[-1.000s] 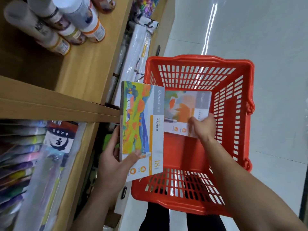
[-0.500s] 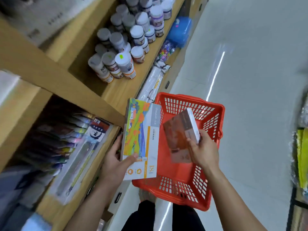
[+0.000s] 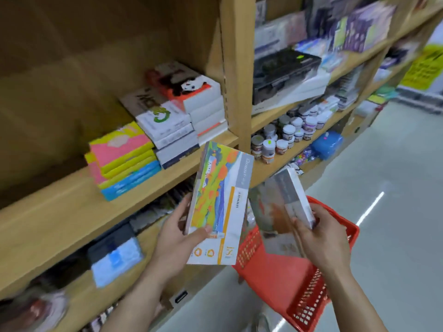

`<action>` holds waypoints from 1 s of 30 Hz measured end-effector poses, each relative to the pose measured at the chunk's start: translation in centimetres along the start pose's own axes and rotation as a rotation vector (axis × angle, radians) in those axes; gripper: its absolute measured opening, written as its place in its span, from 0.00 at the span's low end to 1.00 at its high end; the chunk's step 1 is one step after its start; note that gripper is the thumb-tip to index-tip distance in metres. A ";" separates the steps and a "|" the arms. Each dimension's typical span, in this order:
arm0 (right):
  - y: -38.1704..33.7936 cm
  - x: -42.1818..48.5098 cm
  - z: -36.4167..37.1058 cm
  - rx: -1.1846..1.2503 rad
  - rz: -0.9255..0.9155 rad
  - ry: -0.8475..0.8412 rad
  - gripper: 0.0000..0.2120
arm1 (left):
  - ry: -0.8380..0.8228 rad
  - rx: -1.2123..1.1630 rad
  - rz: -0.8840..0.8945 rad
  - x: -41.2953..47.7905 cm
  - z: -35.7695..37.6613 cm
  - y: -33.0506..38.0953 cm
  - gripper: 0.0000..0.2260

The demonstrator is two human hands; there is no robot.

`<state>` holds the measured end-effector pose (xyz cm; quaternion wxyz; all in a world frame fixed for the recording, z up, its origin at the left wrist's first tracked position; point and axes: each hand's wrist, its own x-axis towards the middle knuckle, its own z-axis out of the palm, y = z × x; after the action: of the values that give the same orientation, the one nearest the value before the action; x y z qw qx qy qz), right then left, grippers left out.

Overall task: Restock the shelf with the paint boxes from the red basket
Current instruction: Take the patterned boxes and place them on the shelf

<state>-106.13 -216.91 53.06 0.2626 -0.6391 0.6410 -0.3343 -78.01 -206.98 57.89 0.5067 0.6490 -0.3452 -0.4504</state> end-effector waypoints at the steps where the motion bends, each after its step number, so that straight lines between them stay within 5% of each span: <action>1: -1.4 -0.9 -0.2 0.026 -0.034 0.014 0.11 | 0.016 -0.013 0.011 -1.3 -1.6 0.5 0.39; 7: -9.8 -7.2 0.4 0.188 -0.147 0.050 0.06 | 0.147 -0.074 0.122 -8.2 -12.3 1.0 0.39; 16: -17.8 -12.6 4.8 0.391 -0.227 -0.070 0.04 | 0.419 -0.176 0.130 -11.1 -25.0 0.8 0.23; 30: -21.4 -9.8 6.8 0.557 -0.260 -0.134 0.11 | 0.545 -0.181 -0.003 -0.6 -28.8 4.2 0.02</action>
<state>-86.77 -206.88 64.17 0.4242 -0.6397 0.4188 -0.4852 -51.24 -197.47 64.39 0.6359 0.6989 -0.1537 -0.2890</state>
